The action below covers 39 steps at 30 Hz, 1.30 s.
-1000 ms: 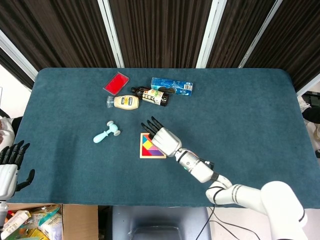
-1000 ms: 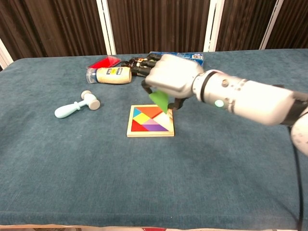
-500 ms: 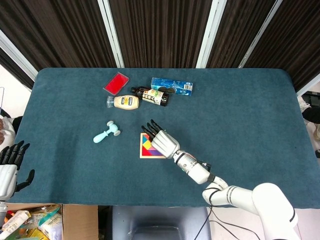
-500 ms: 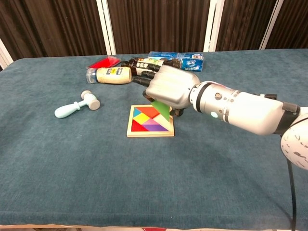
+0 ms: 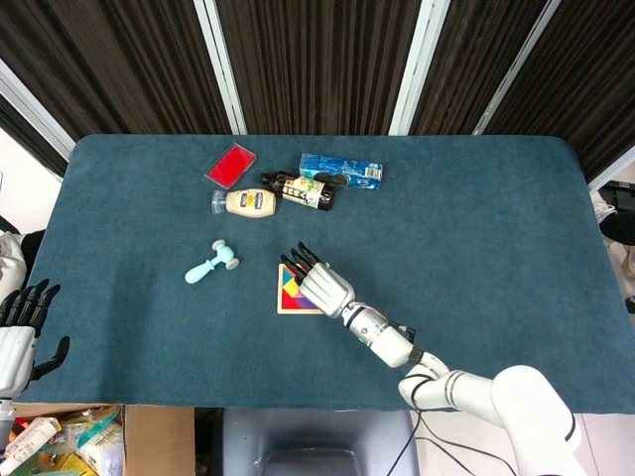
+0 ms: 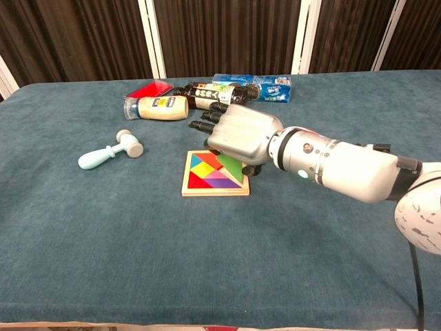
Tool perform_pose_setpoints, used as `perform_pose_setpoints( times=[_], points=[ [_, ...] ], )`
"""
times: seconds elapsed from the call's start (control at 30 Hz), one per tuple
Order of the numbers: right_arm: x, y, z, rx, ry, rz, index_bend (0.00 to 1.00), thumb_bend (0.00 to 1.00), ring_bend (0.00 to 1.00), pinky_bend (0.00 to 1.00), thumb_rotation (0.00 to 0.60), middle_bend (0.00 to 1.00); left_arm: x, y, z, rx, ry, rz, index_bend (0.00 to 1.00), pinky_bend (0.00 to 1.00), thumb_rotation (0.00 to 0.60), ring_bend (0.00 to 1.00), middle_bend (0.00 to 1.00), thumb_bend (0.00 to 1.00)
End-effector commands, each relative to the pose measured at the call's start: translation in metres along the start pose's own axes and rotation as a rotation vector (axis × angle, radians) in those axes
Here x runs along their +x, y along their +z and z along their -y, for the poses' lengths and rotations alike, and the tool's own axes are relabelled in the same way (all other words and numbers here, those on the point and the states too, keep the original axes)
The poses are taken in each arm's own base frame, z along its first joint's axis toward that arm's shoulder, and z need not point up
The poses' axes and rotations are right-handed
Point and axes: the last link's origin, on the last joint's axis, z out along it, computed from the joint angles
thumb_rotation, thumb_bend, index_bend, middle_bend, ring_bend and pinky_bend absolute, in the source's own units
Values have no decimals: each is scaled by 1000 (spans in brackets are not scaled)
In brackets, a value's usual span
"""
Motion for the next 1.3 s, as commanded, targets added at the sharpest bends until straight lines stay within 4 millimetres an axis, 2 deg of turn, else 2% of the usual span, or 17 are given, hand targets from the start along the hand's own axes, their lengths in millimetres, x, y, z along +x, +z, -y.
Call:
perform_pose_setpoints(
  times=[0.03,1.3],
  points=[
    [0,0,0,0,-3,2,609,389,0,0,600,0,1,1,1,0,-1,-1,0,0,600,0,0,442],
    [-2,-4,7,13,-34,18,518,389,0,0,600,0,4,-2,4,6,-17,-10,0,0,600,0,0,444]
  ],
)
